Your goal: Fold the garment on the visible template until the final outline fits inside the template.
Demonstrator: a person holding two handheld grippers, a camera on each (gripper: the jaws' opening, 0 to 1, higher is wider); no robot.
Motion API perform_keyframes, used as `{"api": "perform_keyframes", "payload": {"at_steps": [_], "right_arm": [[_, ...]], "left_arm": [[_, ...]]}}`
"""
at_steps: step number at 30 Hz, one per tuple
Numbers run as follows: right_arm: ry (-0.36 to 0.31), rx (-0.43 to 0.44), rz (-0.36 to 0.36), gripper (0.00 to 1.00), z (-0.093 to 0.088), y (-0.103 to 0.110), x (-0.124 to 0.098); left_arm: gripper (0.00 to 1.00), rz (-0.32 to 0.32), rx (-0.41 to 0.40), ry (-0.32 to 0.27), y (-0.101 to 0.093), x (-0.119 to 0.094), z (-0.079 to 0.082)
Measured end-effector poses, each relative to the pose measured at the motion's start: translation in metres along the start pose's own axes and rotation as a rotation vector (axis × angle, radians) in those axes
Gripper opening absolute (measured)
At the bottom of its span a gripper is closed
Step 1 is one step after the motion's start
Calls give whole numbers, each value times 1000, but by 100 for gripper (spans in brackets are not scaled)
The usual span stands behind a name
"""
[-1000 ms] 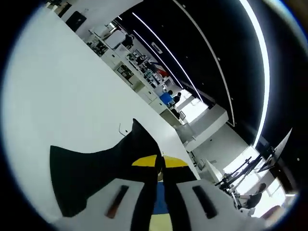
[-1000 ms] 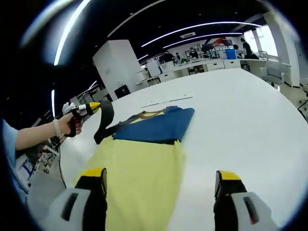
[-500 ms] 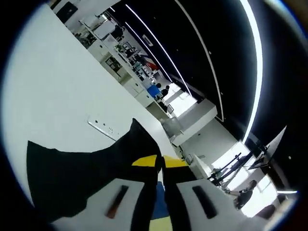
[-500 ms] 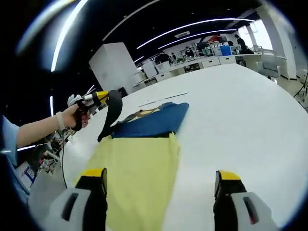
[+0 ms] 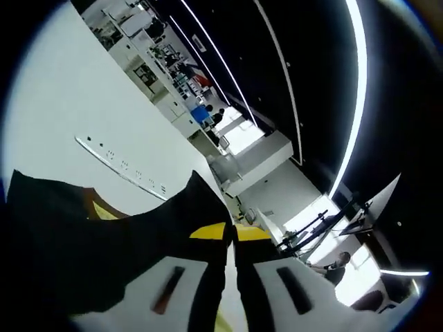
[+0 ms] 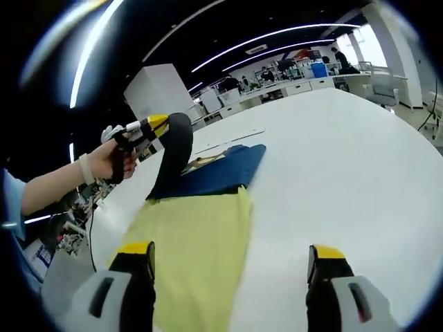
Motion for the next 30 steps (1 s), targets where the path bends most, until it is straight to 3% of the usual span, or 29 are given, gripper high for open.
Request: {"api": "perform_keyframes", "payload": {"at_steps": [16, 24, 30], "right_arm": [[-2, 30, -14, 92, -7, -9, -3], [-11, 40, -15, 92, -7, -8, -4], [-16, 49, -18, 92, -7, -9, -7]], "left_arm": [[0, 5, 34, 238, 3, 18, -92], [0, 54, -20, 292, 27, 23, -117], [0, 82, -22, 309, 34, 32, -125]]}}
Point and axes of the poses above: the point that each gripper's makers call its tool centre point, and the gripper's own axes: x roughly forward along the fingers, y roughly to its left, z roughly out of its top, the point moved 3 cm from there along -x, roughly backward along the fingers, and after that the axes turned 2 degrees about -x, right-handed, at the moved point
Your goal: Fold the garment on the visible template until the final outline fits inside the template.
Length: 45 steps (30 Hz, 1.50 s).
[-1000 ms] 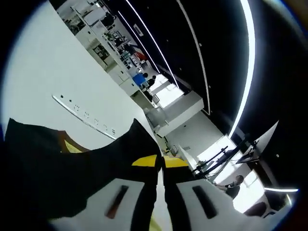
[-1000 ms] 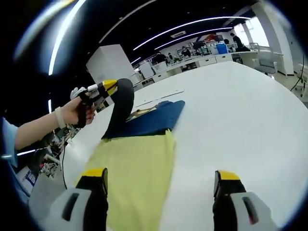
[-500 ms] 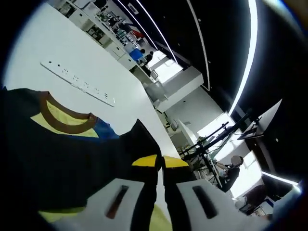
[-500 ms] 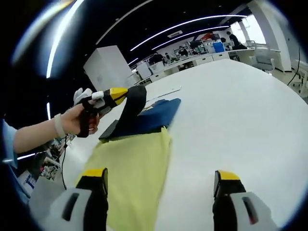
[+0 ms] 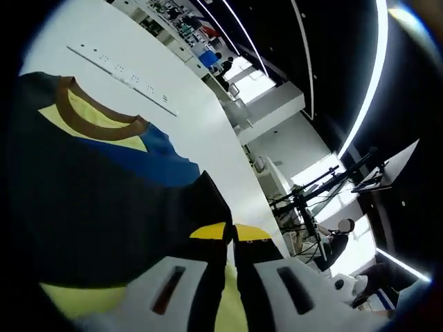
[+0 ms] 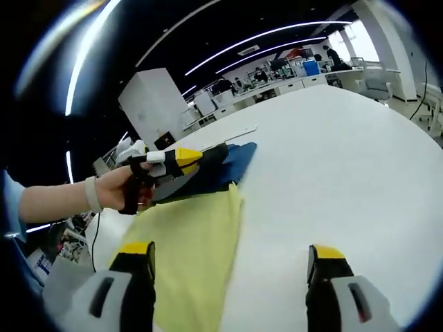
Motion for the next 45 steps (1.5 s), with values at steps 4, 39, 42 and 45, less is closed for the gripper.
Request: {"api": "perform_keyframes", "payload": {"at_steps": [4, 39, 42, 45], "right_arm": [[-5, 3, 3, 92, 2, 1, -2], [11, -13, 46, 92, -1, 15, 10], [15, -19, 48, 92, -2, 17, 9], [16, -30, 48, 93, -2, 17, 9]], "left_arm": [[0, 3, -6, 8, 2, 6, -3], [75, -5, 420, 74, -5, 7, -21], [87, 0, 434, 84, -4, 3, -22], [97, -7, 476, 90, -6, -2, -20]]}}
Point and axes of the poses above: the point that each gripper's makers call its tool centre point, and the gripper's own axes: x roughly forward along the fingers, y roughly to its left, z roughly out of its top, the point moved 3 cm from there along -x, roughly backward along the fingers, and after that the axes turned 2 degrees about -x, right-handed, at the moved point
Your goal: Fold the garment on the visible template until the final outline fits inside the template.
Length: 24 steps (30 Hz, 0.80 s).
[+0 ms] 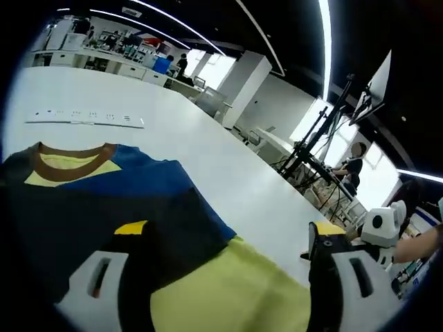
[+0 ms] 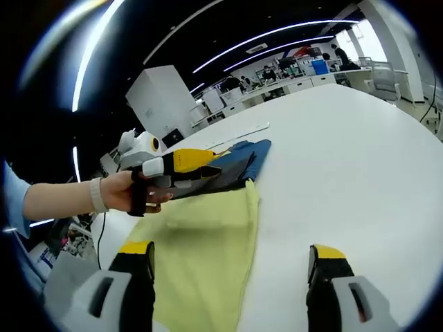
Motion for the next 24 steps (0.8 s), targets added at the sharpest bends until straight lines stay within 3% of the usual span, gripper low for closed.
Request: {"api": "perform_keyframes", "payload": {"at_steps": [2, 14, 24], "right_arm": [[0, 0, 2, 93, 1, 2, 1], [7, -33, 24, 93, 6, 12, 9], [1, -69, 45, 93, 20, 20, 16]], "left_arm": [[98, 0, 52, -6, 0, -5, 4], [99, -5, 83, -5, 0, -33, 6], [99, 25, 97, -52, 5, -81, 9]]}}
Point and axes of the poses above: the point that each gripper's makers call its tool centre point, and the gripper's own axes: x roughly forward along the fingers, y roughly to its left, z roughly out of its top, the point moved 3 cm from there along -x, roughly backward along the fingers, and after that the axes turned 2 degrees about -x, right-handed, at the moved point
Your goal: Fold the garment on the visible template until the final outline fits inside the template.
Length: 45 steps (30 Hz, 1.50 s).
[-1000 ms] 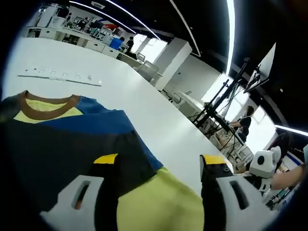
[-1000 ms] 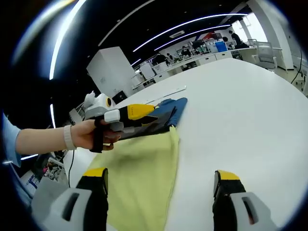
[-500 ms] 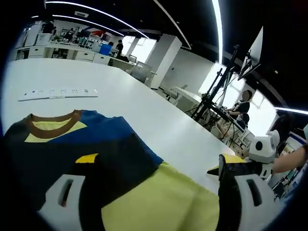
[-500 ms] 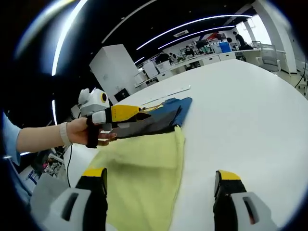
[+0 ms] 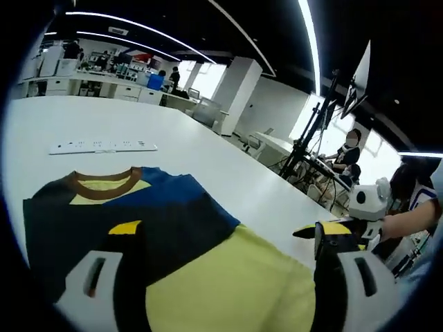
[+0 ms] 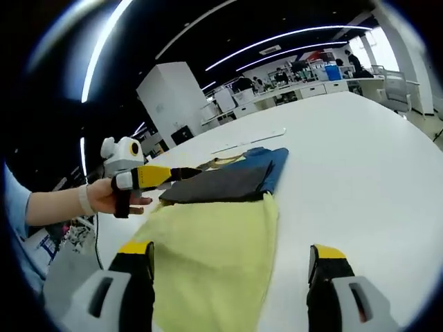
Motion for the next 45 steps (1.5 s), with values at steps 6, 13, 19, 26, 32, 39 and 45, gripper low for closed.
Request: {"api": "perform_keyframes", "payload": {"at_steps": [6, 13, 19, 26, 32, 39, 45], "right_arm": [[7, -28, 13, 93, 7, 5, 5], [19, -51, 26, 93, 11, 11, 13], [31, -73, 39, 93, 12, 20, 16], [34, -84, 40, 93, 14, 19, 13], [37, -90, 42, 92, 14, 22, 10], [34, -90, 36, 92, 10, 23, 4], [41, -81, 47, 88, 5, 26, -5]], "left_arm": [[99, 41, 18, -12, 11, -29, 2], [99, 107, 124, 54, 25, -69, -12], [99, 156, 151, 77, 33, -105, -26], [99, 205, 163, 90, 35, -150, -43], [99, 235, 126, 82, 32, -176, -58], [96, 255, 90, 102, 31, -206, -75], [92, 256, 58, 99, 25, -223, -84]]}}
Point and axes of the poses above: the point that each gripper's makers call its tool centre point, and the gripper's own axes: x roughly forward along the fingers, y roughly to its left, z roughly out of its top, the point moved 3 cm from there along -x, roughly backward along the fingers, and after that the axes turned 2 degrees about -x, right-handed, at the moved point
